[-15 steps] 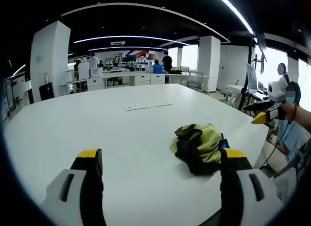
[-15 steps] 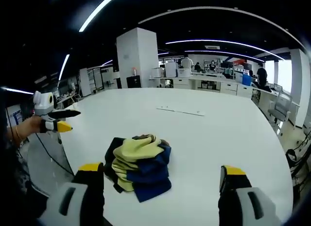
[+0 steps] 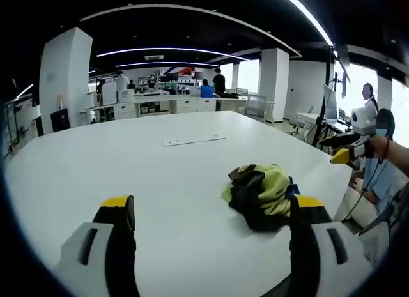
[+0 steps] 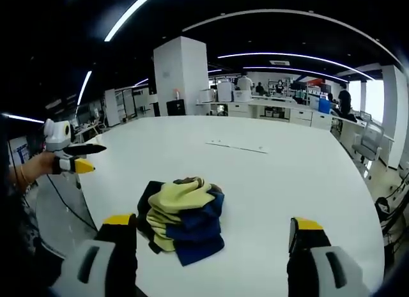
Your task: Fold the garment on the visible template until the final outline fits inside the template.
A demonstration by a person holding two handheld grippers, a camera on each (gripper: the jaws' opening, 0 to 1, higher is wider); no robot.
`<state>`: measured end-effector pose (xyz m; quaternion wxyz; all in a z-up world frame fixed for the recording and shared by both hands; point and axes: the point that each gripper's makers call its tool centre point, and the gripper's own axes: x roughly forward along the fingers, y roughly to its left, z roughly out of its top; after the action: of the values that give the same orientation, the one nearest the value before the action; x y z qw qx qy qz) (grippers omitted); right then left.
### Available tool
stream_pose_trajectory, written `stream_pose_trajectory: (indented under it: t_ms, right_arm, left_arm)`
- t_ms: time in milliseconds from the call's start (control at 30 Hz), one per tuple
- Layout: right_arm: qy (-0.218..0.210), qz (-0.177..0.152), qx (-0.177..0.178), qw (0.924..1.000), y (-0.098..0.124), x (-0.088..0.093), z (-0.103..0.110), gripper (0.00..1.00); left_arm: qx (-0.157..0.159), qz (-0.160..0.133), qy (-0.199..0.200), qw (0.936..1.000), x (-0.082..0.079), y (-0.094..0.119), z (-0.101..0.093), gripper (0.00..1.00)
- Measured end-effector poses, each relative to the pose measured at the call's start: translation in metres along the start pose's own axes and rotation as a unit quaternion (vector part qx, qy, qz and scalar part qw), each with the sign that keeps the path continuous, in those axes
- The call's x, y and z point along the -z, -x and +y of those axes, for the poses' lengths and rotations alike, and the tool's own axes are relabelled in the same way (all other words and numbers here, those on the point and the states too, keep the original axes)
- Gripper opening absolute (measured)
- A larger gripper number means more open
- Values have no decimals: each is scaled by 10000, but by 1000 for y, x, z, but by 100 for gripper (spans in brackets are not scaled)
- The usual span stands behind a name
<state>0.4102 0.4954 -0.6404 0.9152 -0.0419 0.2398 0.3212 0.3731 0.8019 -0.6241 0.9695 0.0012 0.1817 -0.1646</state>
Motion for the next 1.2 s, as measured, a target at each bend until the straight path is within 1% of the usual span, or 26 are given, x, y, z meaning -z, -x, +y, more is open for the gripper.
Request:
stream_pose_trajectory:
  t_ms: [267, 433, 533, 600, 733, 767, 833, 933, 1000, 1033, 1100, 1200]
  right_arm:
    - [-7, -43, -1, 10000, 1, -2, -3, 100]
    - [83, -17, -74, 9999, -1, -2, -3, 100]
    - [72, -57, -144, 9999, -3, -4, -3, 100]
    - [52, -62, -227, 9997, -7, -4, -2, 99]
    - [171, -21, -411, 9990, -17, -3, 3, 98]
    - [162, 9, -518, 9985, -20, -2, 6, 98]
    - [193, 17, -603, 9980, -25, -2, 6, 97]
    - [285, 76, -739, 9968, -33, -1, 7, 95]
    - [344, 101, -865, 9956, -37, -1, 9, 92]
    - [347, 107, -891, 9954, -39, 0, 9, 91]
    - [368, 168, -1002, 9941, -41, 2, 10, 87]
    - [353, 153, -1091, 9933, -46, 3, 10, 82]
  left_arm:
    - [64, 2, -24, 10000, -2, -3, -3, 98]
    - [105, 18, -6, 9999, -2, -8, -5, 97]
    - [118, 3, -29, 9999, -3, -11, -8, 97]
    - [152, 10, -16, 9999, -3, -13, -11, 95]
    - [214, -36, 65, 9997, -4, -18, -16, 93]
    - [218, -44, 69, 9997, -4, -19, -17, 93]
    - [260, -37, 80, 9996, -3, -23, -20, 89]
    - [301, -77, 158, 9994, -3, -30, -26, 86]
    - [370, -101, 222, 9990, -2, -36, -27, 84]
    - [395, -106, 224, 9989, -2, -40, -32, 83]
    - [425, -85, 188, 9989, -1, -45, -38, 83]
    - [493, -43, 99, 9987, 0, -53, -46, 80]
